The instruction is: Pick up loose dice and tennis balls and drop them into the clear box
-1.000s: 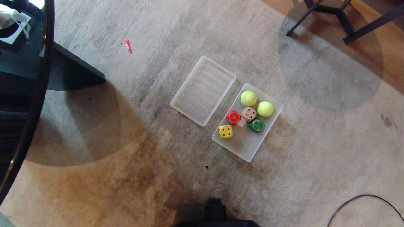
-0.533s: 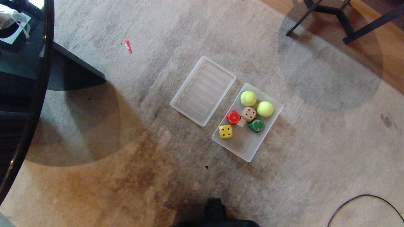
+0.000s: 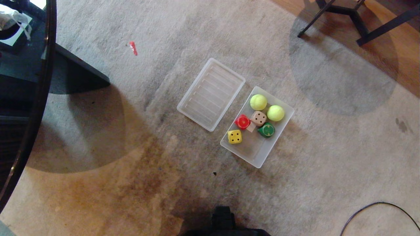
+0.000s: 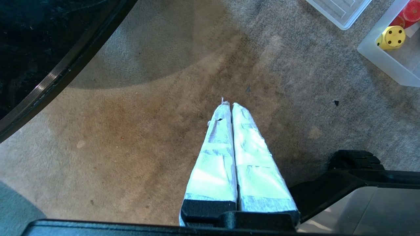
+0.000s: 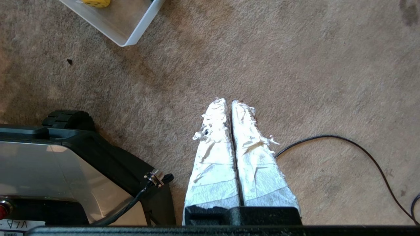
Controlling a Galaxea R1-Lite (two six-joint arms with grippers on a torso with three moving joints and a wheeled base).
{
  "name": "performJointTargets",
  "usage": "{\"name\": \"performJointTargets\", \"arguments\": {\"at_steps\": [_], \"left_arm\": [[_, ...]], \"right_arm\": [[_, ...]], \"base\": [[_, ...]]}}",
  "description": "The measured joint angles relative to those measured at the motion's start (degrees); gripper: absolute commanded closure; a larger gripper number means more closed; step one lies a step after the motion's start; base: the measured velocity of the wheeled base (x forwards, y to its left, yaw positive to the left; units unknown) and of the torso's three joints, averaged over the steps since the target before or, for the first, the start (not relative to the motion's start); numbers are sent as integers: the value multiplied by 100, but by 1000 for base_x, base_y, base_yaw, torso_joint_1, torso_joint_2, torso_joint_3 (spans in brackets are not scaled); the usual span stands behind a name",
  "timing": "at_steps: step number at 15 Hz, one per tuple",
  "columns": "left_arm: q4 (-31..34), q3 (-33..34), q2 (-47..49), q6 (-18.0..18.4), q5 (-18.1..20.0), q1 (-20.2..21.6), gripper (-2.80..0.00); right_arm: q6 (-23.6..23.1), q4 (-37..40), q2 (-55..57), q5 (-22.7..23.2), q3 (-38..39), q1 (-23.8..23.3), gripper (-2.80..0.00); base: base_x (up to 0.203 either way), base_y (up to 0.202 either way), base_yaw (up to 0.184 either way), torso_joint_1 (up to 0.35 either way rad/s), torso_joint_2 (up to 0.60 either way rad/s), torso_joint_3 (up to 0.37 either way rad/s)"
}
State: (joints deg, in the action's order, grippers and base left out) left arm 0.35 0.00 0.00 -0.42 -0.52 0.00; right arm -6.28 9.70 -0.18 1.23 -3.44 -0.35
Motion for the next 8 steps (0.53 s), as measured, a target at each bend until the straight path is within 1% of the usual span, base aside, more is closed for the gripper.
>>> {"name": "performJointTargets", "arguments": {"at_steps": [8], "left_arm": [[0,0,0,0,1,0,0]], "right_arm": [[0,5,0,-2,0,0,0]], "base": [[0,0,0,0,0,0]]}}
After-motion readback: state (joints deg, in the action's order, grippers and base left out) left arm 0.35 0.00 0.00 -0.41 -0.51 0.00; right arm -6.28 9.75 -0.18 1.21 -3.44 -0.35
